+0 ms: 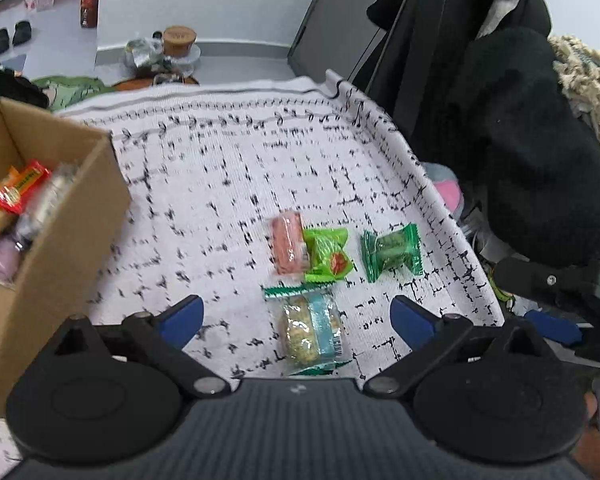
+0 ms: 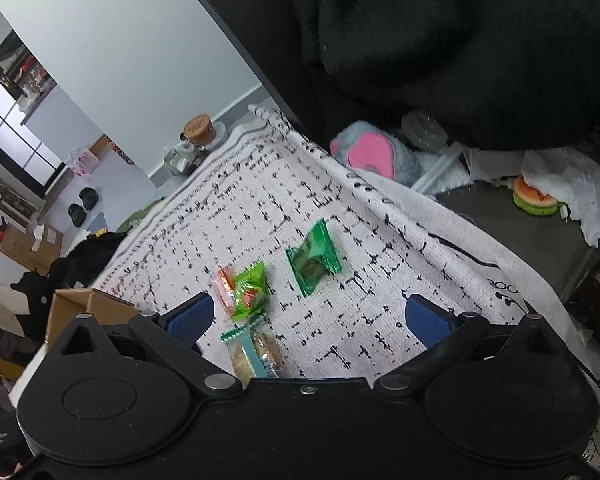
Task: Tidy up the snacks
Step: 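Grasp the clear cake packet with the left tool while the right tool approaches the green candies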
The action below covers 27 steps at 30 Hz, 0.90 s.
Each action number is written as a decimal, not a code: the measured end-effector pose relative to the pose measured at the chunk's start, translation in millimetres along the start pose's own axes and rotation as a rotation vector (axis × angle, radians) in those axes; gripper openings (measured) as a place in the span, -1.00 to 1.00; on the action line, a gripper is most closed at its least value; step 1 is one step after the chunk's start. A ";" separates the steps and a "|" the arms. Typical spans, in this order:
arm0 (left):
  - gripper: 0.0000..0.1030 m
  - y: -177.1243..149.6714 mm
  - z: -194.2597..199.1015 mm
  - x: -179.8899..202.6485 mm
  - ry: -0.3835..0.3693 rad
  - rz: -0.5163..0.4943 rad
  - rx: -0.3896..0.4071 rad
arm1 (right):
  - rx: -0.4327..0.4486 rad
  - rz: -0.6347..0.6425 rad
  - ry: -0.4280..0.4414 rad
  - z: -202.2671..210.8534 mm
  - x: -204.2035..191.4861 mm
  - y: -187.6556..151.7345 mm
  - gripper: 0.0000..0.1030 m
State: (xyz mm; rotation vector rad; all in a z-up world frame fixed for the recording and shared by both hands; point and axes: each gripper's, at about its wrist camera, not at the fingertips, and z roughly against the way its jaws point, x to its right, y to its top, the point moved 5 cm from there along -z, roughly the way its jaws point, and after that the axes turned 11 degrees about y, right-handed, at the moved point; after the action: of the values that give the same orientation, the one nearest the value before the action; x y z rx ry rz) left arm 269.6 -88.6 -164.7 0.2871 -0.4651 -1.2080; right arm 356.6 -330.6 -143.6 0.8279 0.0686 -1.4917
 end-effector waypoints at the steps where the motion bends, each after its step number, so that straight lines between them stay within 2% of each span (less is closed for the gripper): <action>1: 0.90 -1.5 -4.4 1.6 -0.002 0.004 -0.006 | -0.006 0.010 -0.001 -2.3 -0.6 -0.9 1.00; 5: 0.76 -9.2 -24.5 8.8 0.003 0.027 -0.047 | -0.022 0.018 0.002 -9.9 1.0 -1.0 1.00; 18: 0.57 -26.7 -75.0 27.4 0.017 0.058 -0.145 | -0.042 -0.004 -0.006 -28.2 17.0 4.1 1.00; 21: 0.50 -26.9 -80.3 29.2 0.030 0.060 -0.135 | -0.053 0.002 -0.010 -32.7 17.3 4.9 1.00; 25: -0.08 -25.0 -80.2 29.9 0.093 0.024 -0.131 | -0.055 0.012 -0.019 -37.4 17.3 7.5 0.99; 27: -0.09 -23.3 -78.6 24.5 0.070 0.053 -0.137 | -0.050 0.013 -0.019 -39.2 17.2 9.4 0.99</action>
State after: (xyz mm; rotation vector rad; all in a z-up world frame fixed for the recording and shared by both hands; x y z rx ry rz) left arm 295.7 -122.1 -239.1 0.1975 -0.3258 -1.1680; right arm 384.5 -325.9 -177.0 0.7728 0.0861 -1.4796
